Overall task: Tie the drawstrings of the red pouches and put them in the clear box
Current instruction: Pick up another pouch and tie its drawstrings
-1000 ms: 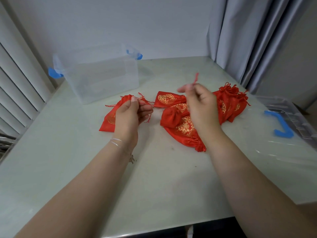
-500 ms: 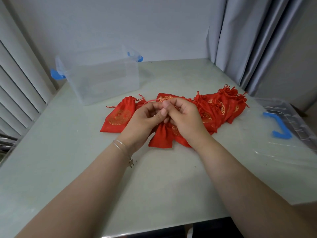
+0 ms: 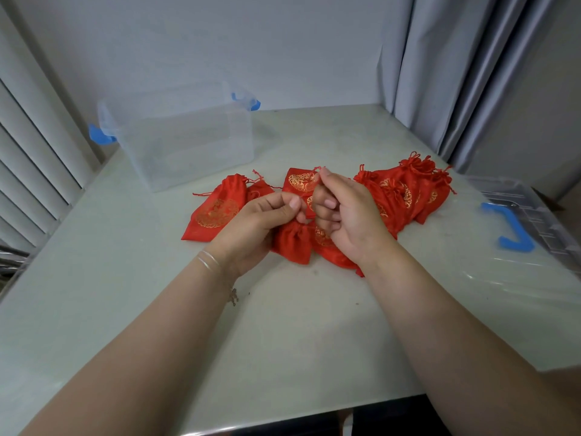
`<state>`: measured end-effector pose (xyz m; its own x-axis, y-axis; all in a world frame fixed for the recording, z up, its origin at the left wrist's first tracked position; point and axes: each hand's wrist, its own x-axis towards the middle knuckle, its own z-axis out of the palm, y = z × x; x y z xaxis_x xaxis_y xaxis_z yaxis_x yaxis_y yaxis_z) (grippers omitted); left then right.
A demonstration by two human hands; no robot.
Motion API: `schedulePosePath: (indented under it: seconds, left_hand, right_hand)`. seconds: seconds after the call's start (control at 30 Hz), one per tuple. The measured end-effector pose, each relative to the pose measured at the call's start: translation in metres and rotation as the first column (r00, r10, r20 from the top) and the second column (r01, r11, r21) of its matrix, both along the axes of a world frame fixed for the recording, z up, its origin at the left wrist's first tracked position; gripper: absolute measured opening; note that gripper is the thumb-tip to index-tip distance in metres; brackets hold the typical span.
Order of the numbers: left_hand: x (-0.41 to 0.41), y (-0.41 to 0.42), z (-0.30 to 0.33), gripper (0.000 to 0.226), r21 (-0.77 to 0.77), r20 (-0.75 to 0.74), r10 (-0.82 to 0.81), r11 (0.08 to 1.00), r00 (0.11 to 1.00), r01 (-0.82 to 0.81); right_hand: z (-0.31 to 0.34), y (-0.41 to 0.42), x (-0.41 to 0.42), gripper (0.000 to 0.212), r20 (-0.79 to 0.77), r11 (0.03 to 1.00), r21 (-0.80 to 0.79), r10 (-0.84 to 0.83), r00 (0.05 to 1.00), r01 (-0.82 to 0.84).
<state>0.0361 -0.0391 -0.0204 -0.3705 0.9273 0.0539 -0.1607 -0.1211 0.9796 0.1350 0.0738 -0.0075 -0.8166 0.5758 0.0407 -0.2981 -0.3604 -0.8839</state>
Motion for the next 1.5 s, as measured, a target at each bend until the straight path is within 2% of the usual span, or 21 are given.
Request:
schedulePosePath:
  seconds: [0.07,0.17,0.27,0.33,0.4,0.47,0.5,0.57,0.63,0.73,0.83,0.9,0.97,1.03,1.1,1.13,1.17,1.23,1.3,1.4,1.5]
  left_hand:
    - [0.001,-0.003,0.005,0.01,-0.033,-0.233,0.093,0.994,0.968,-0.103]
    - [0.001,-0.008,0.01,0.007,-0.026,-0.552,0.148,0.981,0.821,-0.194]
    - [-0.002,-0.011,0.013,0.01,-0.054,-0.79,0.086,0.976,0.607,-0.209]
    - [-0.004,-0.012,0.011,0.02,-0.076,-0.913,0.033,0.966,0.406,-0.249]
    - [-0.003,-0.009,0.008,0.019,0.04,-0.994,0.067,0.957,0.087,-0.286]
    - [-0.001,-0.003,0.004,0.019,0.188,-0.972,0.133,0.933,-0.192,-0.306]
    - [0.001,0.0,0.001,0.02,0.25,-0.95,0.168,0.914,-0.261,-0.319]
    - [0.002,0.005,-0.003,0.023,0.335,-0.924,0.235,0.878,-0.302,-0.342]
    - [0.0,0.006,-0.005,0.027,0.358,-0.933,0.31,0.861,-0.184,-0.362]
    - [-0.001,0.001,0.003,0.017,0.273,-0.874,0.426,0.827,0.232,-0.491]
    - [-0.008,-0.005,0.009,0.017,0.102,-0.577,0.526,0.806,0.625,-0.583]
    - [-0.011,-0.008,0.012,0.015,0.07,-0.387,0.55,0.817,0.74,-0.572]
    - [-0.014,-0.011,0.015,0.012,0.042,-0.3,0.537,0.833,0.788,-0.552]
    - [-0.016,-0.013,0.017,0.011,0.018,-0.304,0.496,0.856,0.813,-0.516]
    - [-0.015,-0.015,0.019,0.01,0.006,-0.387,0.422,0.89,0.82,-0.456]
    - [-0.012,-0.015,0.021,0.01,0.006,-0.421,0.385,0.906,0.821,-0.422]
    - [-0.009,-0.016,0.022,0.011,0.007,-0.442,0.354,0.92,0.824,-0.392]
    - [-0.002,-0.015,0.024,0.01,0.005,-0.479,0.309,0.937,0.822,-0.349]
    - [0.001,-0.015,0.024,0.011,-0.005,-0.505,0.286,0.943,0.815,-0.334]
    - [-0.001,-0.015,0.023,0.011,-0.025,-0.516,0.299,0.931,0.802,-0.363]
    - [-0.002,-0.014,0.022,0.014,-0.036,-0.514,0.323,0.917,0.794,-0.396]
  right_hand:
    - [0.0,0.004,0.002,0.026,-0.008,0.999,-0.048,0.012,1.0,-0.012]
    - [-0.001,0.007,0.002,0.026,-0.004,0.99,-0.135,0.036,0.999,-0.036]
    - [-0.003,0.006,0.001,0.025,-0.007,0.978,-0.202,0.052,0.999,-0.053]
    - [-0.004,0.006,0.001,0.026,0.011,0.969,-0.239,0.06,0.998,-0.056]
    - [-0.006,0.006,0.0,0.027,0.016,0.954,-0.294,0.073,0.997,-0.065]
    - [-0.007,0.006,-0.002,0.027,-0.001,0.928,-0.367,0.071,0.997,-0.066]
    - [-0.007,0.006,-0.002,0.028,-0.017,0.914,-0.4,0.061,0.998,-0.063]
    - [-0.005,0.006,-0.003,0.029,-0.052,0.892,-0.449,0.033,0.998,-0.053]
    - [-0.003,0.006,-0.002,0.029,-0.071,0.884,-0.466,0.004,0.998,-0.036]
    - [-0.001,0.005,0.0,0.028,-0.035,0.905,-0.425,0.013,0.999,-0.026]
    - [0.001,0.001,0.003,0.028,0.06,0.952,-0.301,0.071,0.996,-0.05]
    - [0.003,-0.003,0.004,0.027,0.14,0.973,-0.217,0.115,0.983,-0.083]
    - [0.004,-0.004,0.005,0.029,0.281,0.995,-0.054,0.091,0.955,-0.079]
    - [0.0,0.001,0.006,0.035,0.423,0.958,0.288,-0.137,0.896,0.01]
    - [-0.005,0.01,0.007,0.03,0.292,0.686,0.711,-0.49,0.821,0.157]
    - [-0.006,0.015,0.007,0.02,0.162,0.568,0.795,-0.538,0.828,0.213]
    - [-0.005,0.017,0.008,0.011,0.117,0.557,0.806,-0.482,0.868,0.201]
    - [-0.005,0.014,0.01,0.015,0.231,0.656,0.754,-0.228,0.946,-0.026]
    - [-0.008,0.009,0.009,0.02,0.371,0.65,0.724,-0.083,0.925,-0.232]
    - [-0.012,0.009,0.006,0.019,0.35,0.605,0.774,-0.163,0.923,-0.186]
    - [-0.012,0.008,0.005,0.009,0.178,0.442,0.895,-0.242,0.954,-0.055]
